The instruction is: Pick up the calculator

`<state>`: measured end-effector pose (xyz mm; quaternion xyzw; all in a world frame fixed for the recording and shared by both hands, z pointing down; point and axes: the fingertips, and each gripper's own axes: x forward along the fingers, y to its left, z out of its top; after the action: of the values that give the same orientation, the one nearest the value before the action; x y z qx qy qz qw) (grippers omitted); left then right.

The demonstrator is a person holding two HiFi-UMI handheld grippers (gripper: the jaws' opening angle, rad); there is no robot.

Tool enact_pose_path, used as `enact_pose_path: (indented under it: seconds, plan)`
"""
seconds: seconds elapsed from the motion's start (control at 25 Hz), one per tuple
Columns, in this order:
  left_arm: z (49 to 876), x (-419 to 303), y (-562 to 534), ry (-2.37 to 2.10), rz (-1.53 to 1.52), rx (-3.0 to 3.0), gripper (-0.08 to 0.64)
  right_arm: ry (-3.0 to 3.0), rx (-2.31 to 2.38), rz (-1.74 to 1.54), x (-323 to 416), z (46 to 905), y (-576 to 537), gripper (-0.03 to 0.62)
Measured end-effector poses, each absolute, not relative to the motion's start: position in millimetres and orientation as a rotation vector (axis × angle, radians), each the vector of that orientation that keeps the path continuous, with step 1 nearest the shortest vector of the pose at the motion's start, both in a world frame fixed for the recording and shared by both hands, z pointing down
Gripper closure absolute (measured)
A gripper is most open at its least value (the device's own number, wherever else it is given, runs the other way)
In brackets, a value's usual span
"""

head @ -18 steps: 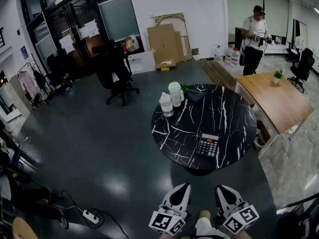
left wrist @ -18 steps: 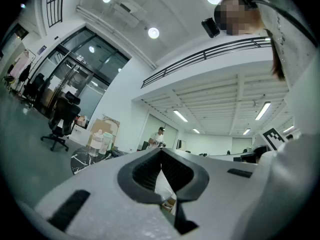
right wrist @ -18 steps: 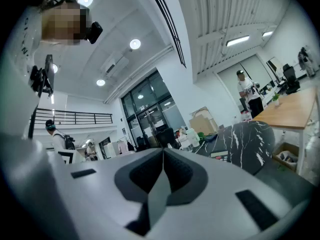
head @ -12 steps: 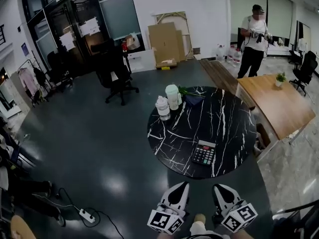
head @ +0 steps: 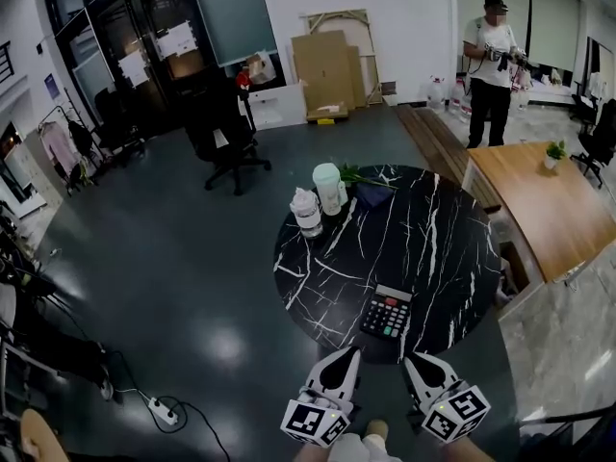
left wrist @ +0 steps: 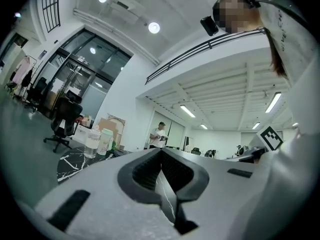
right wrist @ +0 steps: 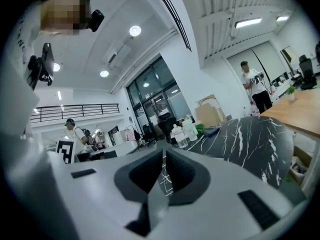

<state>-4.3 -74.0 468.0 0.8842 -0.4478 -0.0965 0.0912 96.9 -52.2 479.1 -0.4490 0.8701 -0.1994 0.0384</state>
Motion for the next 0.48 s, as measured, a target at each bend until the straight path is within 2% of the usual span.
enact_pose_path:
  seconds: [0.36, 0.48]
  plan:
    - [500, -9, -142, -1.367, -0.267, 2.604, 0.552, 2.751, -1.474, -0.628, 124, 524, -133, 0.581]
    - [513, -14, -162, -1.403, -0.262, 2.587, 0.552, 2.782, -1.49, -0.733, 134, 554, -164, 0.58]
